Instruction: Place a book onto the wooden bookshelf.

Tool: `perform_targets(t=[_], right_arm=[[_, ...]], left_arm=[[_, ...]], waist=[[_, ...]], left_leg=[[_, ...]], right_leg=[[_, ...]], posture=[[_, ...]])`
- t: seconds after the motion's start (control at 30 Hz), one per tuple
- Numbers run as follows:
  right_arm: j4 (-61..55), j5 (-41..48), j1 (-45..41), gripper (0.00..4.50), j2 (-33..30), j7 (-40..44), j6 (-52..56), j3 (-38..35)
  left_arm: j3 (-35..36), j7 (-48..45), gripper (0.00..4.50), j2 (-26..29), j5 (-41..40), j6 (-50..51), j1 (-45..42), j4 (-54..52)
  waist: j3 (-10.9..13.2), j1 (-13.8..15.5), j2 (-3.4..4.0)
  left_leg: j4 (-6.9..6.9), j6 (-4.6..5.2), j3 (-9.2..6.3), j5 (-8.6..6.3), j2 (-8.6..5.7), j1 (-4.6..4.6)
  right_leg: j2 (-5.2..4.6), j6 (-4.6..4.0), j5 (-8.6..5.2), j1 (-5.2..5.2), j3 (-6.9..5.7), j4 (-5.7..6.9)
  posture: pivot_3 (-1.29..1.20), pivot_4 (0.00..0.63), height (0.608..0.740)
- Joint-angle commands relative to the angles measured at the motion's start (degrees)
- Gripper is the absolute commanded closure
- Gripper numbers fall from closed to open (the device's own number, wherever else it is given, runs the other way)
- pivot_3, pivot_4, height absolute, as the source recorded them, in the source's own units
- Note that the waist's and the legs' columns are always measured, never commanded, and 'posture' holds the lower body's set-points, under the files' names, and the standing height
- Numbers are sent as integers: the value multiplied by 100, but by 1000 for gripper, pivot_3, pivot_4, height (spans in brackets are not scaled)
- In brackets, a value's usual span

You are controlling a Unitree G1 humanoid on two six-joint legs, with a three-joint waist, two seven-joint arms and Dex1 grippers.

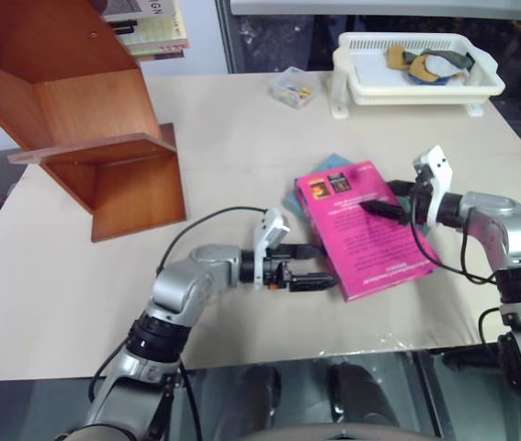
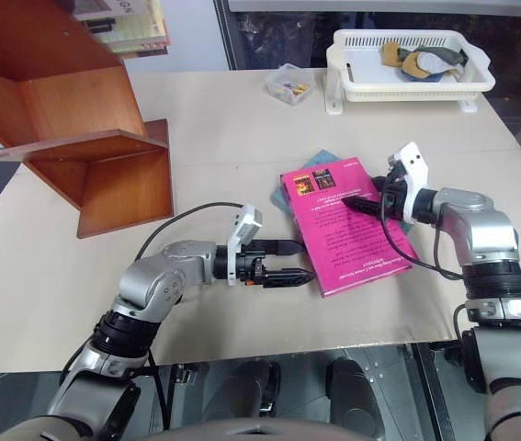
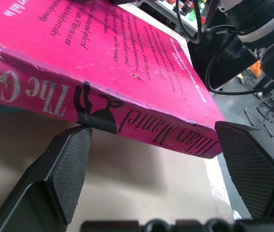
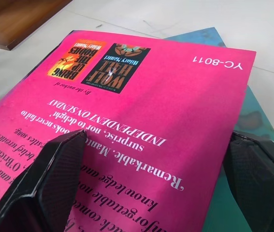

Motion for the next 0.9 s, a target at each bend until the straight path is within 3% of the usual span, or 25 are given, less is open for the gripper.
perform_targets(t=[0.03,0.53,0.9], right_arm=[[-128,110,-102,5,40,113,-34,-43],[-76,15,-223,5,289,173,-194,29],[-19,-206,-90,5,164,228,-330,101]], left_arm=[[-50,-98,37,-22,-163,-33,30,-323],[-148,-11,37,-12,-143,-45,159,-368],[475,985,37,-368,-464,629,230,-337]], waist=[[0,-1,0],[0,-5,1],[-1,-7,1]], left_leg=[[0,0,0,0,0,0],[0,0,1,0,1,1],[0,0,0,0,1,1]], right_leg=[[0,0,0,0,0,0],[3,0,0,0,1,1],[2,0,0,0,1,1]], posture=[[0,150,740],[0,150,740],[0,150,740]])
